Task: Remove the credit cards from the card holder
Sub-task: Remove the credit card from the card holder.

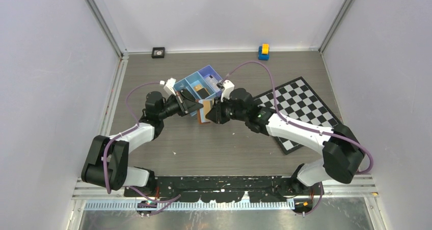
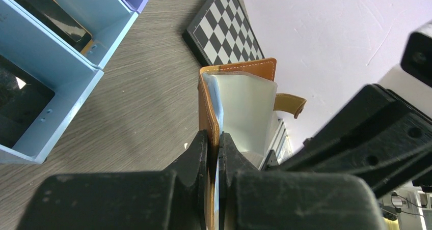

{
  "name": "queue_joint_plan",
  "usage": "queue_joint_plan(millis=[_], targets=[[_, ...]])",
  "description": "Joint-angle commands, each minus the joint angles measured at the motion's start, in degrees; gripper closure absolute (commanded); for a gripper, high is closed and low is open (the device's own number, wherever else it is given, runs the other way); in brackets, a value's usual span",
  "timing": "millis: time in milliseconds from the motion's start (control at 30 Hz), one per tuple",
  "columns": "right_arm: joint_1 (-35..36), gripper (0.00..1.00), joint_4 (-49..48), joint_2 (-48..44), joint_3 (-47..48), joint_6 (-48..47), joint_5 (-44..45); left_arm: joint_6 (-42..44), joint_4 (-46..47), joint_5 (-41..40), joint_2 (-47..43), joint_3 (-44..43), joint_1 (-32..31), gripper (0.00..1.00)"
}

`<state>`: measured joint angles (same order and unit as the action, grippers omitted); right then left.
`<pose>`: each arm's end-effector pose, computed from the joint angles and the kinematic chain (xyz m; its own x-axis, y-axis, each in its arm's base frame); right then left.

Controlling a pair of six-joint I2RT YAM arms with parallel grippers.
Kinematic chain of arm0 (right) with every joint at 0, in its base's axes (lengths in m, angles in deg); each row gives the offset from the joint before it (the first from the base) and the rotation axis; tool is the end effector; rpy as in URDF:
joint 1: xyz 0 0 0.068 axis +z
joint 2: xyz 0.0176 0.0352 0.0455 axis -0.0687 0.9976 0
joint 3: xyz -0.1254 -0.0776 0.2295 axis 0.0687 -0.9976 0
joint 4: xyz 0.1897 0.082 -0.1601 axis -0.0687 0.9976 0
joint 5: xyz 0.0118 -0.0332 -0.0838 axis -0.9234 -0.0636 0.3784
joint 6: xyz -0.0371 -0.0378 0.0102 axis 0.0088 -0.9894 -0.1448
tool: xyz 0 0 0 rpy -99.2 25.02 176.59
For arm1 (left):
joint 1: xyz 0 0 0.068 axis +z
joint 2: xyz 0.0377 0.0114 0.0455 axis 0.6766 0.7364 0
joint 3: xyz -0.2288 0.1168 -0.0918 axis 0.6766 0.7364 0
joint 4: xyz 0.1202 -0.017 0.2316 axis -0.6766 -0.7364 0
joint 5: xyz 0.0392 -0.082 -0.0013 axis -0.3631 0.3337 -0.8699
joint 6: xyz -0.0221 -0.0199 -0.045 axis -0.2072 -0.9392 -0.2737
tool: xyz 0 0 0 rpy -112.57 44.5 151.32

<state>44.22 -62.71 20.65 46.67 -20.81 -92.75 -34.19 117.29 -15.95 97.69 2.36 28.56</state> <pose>0.2108 0.2462 0.2724 -0.6246 -0.0317 -0.7803 -0.6403 0.5928 0.4884 0.2579 -0.0881 0.2105 -0.7572 -0.4315 -0.4904 0.3263 0.4005 -0.8562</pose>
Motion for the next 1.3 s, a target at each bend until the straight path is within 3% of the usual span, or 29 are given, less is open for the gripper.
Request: queue_joint_plan(millis=[0,67,300,600,1067,1267], targets=[[-0.37,0.81,5.47,1.55,4.25,-0.43,10.81,-0.88,3.29,1.31,-0.07,-1.1,-0.22,1.0],[-2.11,0.75,6.65,1.55,4.27,0.53,10.84,-1.92,4.68,2.2,0.43,-1.03,-0.24,1.0],[-10.93,0.64,-0.79,1.12,0.18,7.34,-3.28,-5.08,8.15,4.79,0.3,-1.24,-0.19,1.0],[-14.59,0.55,-10.05,1.82,-3.18,13.62,-12.4,-12.08,18.22,7.56,2.02,-0.55,-0.11,1.0],[-16.78,0.57,-26.89,6.16,-6.33,24.64,-23.86,-21.16,31.87,9.64,5.38,0.4,0.92,1.0],[-18.21,0.72,-42.4,7.18,-9.89,33.79,-27.42,-22.75,34.56,9.48,6.99,0.92,1.62,1.0]])
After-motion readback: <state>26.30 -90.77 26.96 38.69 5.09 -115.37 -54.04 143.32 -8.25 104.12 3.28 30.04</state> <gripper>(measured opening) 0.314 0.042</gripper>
